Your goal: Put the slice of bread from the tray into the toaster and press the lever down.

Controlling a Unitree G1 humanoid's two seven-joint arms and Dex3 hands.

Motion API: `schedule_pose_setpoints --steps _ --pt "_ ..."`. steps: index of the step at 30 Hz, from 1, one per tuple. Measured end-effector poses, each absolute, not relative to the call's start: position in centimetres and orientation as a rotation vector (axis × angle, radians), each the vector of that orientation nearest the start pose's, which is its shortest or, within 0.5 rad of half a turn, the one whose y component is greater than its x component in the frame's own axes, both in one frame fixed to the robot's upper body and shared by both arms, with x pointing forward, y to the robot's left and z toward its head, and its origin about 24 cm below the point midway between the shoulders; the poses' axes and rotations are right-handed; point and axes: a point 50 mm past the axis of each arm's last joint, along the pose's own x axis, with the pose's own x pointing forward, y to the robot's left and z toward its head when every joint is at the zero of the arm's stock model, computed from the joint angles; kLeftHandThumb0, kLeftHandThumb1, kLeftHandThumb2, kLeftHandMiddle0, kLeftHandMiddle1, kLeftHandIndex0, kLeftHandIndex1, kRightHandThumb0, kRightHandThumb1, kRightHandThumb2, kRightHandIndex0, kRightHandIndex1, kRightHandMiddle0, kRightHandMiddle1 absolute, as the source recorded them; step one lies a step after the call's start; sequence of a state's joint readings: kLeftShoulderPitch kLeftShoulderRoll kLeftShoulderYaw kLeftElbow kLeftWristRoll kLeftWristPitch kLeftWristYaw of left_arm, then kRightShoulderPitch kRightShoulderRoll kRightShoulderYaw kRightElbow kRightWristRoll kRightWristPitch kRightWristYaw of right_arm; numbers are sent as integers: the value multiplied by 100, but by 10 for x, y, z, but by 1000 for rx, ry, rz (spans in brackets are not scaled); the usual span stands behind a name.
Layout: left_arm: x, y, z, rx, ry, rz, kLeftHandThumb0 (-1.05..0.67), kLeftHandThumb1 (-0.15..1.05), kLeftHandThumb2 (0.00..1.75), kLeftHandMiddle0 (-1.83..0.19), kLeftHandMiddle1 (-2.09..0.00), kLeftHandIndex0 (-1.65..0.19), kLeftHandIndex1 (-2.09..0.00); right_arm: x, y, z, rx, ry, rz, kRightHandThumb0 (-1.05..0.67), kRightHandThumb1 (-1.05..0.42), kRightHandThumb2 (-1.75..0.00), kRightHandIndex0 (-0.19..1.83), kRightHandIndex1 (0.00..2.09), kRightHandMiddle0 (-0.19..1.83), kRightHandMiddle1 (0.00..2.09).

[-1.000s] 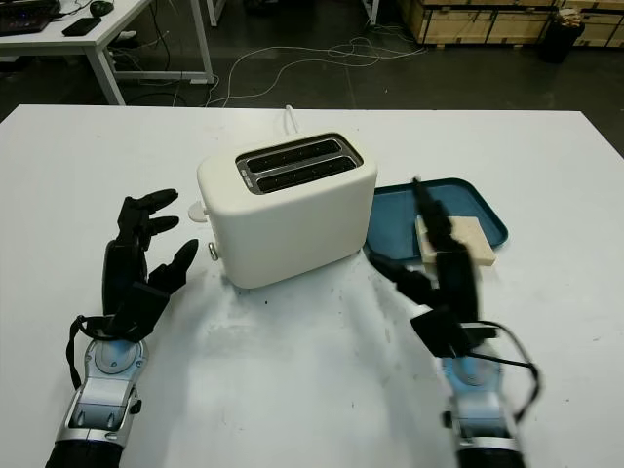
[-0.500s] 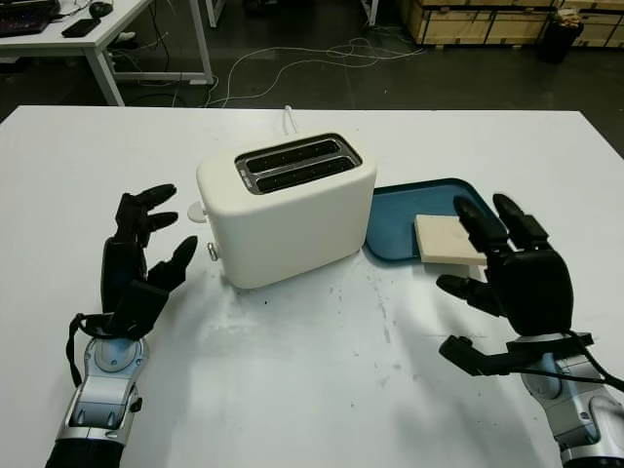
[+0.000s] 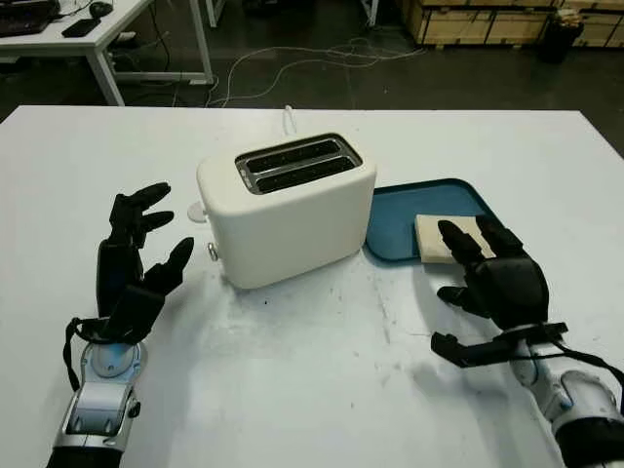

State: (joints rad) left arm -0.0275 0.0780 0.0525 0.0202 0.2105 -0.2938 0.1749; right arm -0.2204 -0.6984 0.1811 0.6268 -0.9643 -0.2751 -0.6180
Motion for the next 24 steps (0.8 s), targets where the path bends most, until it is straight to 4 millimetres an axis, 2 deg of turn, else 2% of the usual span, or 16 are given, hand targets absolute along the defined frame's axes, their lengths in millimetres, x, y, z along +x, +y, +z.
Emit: schedule_pose_setpoints --steps 7,15,21,23,24 --pt "252 176 74 269 -314 170 -105 92 36 0 -105 0 -85 270 -291 35 -1731 -299 -180 -38 -87 -2 24 2 25 1" --pt "252 176 74 272 -313 161 -105 92 37 0 -105 0 -84 275 -290 41 -1808 -348 -285 -27 -92 -4 26 2 27 2" --pt "252 176 75 274 -315 165 -105 92 39 0 -105 0 -83 278 -286 42 -1825 -297 -239 -10 -92 -37 39 6 37 4" --pt "252 177 76 274 -319 168 -105 92 39 0 -104 0 -81 279 -286 42 -1821 -273 -223 -11 -92 -41 41 6 38 4" --pt "252 177 76 273 -322 170 -105 92 39 0 -103 0 -80 280 -286 42 -1816 -255 -212 -16 -92 -36 42 6 39 3"
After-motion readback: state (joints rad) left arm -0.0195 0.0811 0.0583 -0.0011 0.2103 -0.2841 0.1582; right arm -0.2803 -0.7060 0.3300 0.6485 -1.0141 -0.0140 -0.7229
